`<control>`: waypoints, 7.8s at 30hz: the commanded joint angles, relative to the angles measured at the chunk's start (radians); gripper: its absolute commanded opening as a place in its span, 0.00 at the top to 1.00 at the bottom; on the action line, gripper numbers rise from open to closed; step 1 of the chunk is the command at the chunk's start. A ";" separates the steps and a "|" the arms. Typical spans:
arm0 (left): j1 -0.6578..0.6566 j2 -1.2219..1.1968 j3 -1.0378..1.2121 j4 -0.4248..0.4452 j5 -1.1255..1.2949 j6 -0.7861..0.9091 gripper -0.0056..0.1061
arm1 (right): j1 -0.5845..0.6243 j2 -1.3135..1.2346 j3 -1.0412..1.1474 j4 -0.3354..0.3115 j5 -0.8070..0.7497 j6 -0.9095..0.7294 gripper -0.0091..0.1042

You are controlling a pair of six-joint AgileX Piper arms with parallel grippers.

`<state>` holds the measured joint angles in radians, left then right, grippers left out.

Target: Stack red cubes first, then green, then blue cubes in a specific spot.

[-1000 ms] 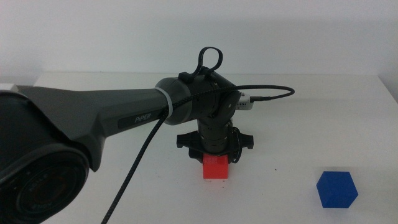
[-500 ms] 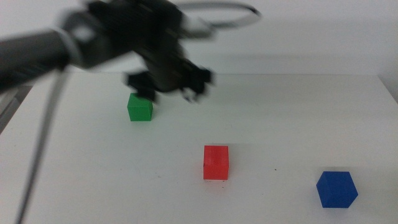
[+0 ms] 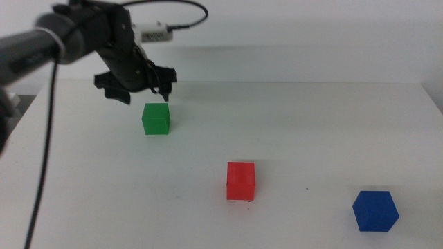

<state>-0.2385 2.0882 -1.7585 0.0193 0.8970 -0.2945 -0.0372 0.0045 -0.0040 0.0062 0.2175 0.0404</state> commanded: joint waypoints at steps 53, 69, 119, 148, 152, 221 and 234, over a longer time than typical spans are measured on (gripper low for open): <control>-0.569 -0.132 0.282 0.244 -0.100 -0.630 0.93 | 0.004 -0.004 0.004 -0.006 -0.011 -0.013 0.18; -0.569 -0.118 0.282 0.231 -0.041 -0.619 0.70 | 0.004 -0.004 0.004 -0.006 -0.011 -0.013 0.18; -0.558 -1.416 0.527 0.063 0.324 -0.023 0.11 | 0.004 -0.004 0.004 -0.006 -0.011 -0.013 0.18; -0.558 -1.416 0.527 0.068 0.324 -0.023 0.11 | 0.011 0.816 -0.886 0.150 0.746 0.124 0.18; -0.558 -1.416 0.527 0.068 0.324 -0.023 0.11 | 0.011 0.945 -0.916 0.148 0.804 0.081 0.18; -0.558 -1.416 0.527 0.078 0.324 -0.023 0.11 | 0.745 1.885 -1.739 -0.151 1.004 0.754 0.70; -0.558 -1.416 0.527 0.078 0.324 -0.023 0.11 | 0.797 1.977 -1.820 -0.151 1.004 0.808 0.70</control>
<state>-0.7972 0.6734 -1.2333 0.0953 1.2314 -0.3183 0.7553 1.9806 -1.8165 -0.1323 1.2132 0.8398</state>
